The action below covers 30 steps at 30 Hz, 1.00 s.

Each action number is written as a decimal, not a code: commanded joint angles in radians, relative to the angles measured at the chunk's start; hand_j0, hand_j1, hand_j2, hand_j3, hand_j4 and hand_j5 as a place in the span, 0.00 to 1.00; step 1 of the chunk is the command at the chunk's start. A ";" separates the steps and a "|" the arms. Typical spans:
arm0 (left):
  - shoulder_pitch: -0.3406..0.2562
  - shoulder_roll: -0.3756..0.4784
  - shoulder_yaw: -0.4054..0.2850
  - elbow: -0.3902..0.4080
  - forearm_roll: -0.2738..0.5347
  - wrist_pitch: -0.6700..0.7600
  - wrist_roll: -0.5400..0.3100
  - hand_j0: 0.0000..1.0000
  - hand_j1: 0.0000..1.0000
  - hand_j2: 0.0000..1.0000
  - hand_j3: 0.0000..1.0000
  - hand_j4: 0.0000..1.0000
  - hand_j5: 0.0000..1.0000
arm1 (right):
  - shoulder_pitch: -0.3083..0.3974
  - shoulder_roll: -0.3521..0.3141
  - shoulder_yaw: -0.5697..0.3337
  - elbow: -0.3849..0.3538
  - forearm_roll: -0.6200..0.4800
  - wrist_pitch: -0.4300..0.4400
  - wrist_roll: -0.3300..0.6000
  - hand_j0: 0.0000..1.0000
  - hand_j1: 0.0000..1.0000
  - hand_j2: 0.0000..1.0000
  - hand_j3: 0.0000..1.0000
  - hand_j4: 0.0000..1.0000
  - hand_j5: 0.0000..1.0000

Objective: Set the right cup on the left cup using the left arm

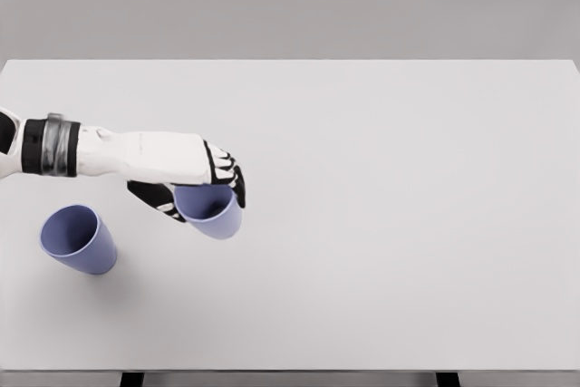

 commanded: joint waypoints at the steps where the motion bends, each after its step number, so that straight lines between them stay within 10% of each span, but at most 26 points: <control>1: 0.000 0.032 0.019 -0.014 0.031 0.003 0.001 0.44 0.44 0.44 0.44 0.44 0.44 | 0.000 0.000 0.000 0.000 0.000 0.000 0.001 1.00 1.00 1.00 1.00 1.00 1.00; 30: -0.086 0.374 0.077 -0.071 0.185 0.003 0.004 0.44 0.44 0.44 0.44 0.44 0.44 | 0.000 0.000 0.000 0.000 0.000 0.000 0.000 1.00 1.00 1.00 1.00 1.00 1.00</control>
